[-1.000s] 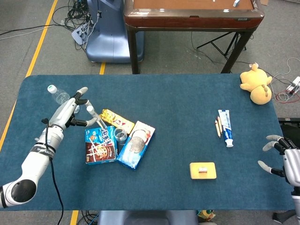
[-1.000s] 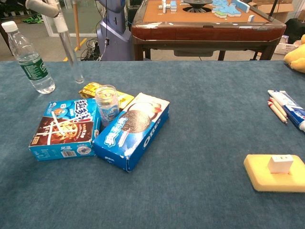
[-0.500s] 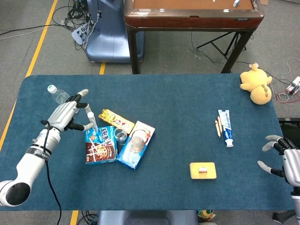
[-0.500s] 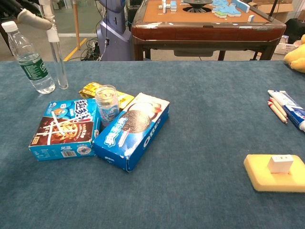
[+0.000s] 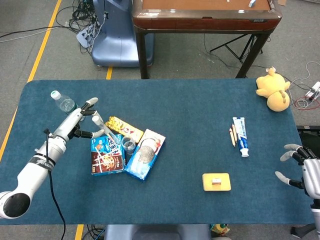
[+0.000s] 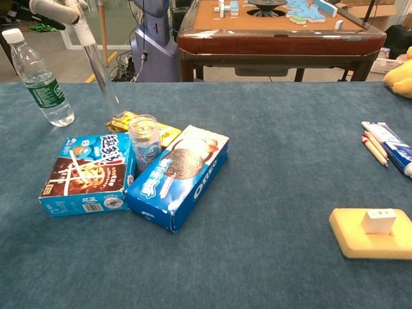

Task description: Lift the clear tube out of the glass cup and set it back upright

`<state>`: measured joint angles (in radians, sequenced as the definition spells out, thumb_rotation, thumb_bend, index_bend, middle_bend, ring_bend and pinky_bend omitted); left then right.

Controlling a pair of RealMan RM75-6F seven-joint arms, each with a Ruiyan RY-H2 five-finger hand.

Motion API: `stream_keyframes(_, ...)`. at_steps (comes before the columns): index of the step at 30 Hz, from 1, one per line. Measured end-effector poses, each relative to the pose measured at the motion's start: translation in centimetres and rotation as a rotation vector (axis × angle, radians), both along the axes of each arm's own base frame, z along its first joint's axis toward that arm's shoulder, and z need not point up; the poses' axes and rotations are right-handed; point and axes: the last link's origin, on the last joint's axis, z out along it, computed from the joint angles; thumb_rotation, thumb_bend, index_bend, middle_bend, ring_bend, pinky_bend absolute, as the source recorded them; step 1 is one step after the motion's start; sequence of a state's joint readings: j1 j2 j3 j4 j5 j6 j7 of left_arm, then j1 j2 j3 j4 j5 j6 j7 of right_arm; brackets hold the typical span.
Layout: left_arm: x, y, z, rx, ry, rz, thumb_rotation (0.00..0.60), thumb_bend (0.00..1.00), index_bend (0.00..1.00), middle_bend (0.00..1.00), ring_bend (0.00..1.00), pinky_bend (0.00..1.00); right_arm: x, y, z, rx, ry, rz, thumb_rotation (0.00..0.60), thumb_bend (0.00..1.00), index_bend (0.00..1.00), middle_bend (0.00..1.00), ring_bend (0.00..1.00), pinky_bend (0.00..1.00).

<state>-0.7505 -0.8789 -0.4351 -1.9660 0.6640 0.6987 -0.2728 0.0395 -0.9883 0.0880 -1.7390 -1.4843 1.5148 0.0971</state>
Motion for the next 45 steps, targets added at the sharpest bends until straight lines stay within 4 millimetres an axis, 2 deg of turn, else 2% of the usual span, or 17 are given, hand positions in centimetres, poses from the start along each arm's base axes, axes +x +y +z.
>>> stream_keyframes(5, -0.4, 0.1, 0.1, -0.014, 0.013, -0.002, 0.600, 0.27, 0.61, 0.00, 0.00, 0.00, 0.0, 0.0, -0.1, 0.001, 0.002, 0.000, 0.600, 0.01, 0.53, 0.32, 0.27, 0.50)
stream_keyframes(13, -1.3, 0.2, 0.5, 0.155, 0.314, -0.100, 0.600, 0.27, 0.61, 0.00, 0.00, 0.00, 0.0, 0.0, -0.1, 0.002, 0.002, 0.000, 0.600, 0.01, 0.53, 0.32, 0.27, 0.50)
stream_keyframes(17, -1.2, 0.0, 0.2, 0.227, 0.399, -0.115, 0.600, 0.27, 0.61, 0.00, 0.00, 0.00, 0.0, 0.0, 0.0, 0.000, 0.001, -0.001, 0.600, 0.01, 0.53, 0.32, 0.27, 0.50)
stream_keyframes(22, -0.9, -0.2, -0.3, 0.186, 0.300, -0.076, 0.600, 0.27, 0.61, 0.00, 0.00, 0.00, 0.0, 0.0, 0.0, -0.001, -0.001, 0.000, 0.600, 0.01, 0.53, 0.32, 0.27, 0.50)
stream_keyframes(30, -0.5, -0.4, -0.7, 0.015, -0.030, 0.049, 0.600, 0.28, 0.61, 0.00, 0.00, 0.00, -0.1, -0.1, 0.0, 0.000, -0.001, -0.004, 0.600, 0.01, 0.53, 0.32, 0.27, 0.50)
stream_keyframes(33, -0.7, -0.5, -0.8, -0.014, -0.043, 0.053, 0.600, 0.28, 0.61, 0.00, 0.00, 0.00, -0.2, -0.1, 0.0, 0.002, 0.000, -0.008, 0.600, 0.01, 0.53, 0.32, 0.27, 0.50)
stream_keyframes(41, -1.6, -0.2, -0.3, 0.140, 0.223, -0.037, 0.600, 0.28, 0.62, 0.00, 0.00, 0.00, -0.2, -0.1, 0.0, 0.000, 0.000, -0.009, 0.600, 0.01, 0.53, 0.32, 0.27, 0.50)
stream_keyframes(45, -1.6, -0.3, -0.6, 0.240, 0.345, -0.066, 0.600, 0.28, 0.62, 0.00, 0.00, 0.00, -0.2, -0.1, 0.1, -0.001, -0.001, -0.008, 0.600, 0.01, 0.53, 0.32, 0.27, 0.50)
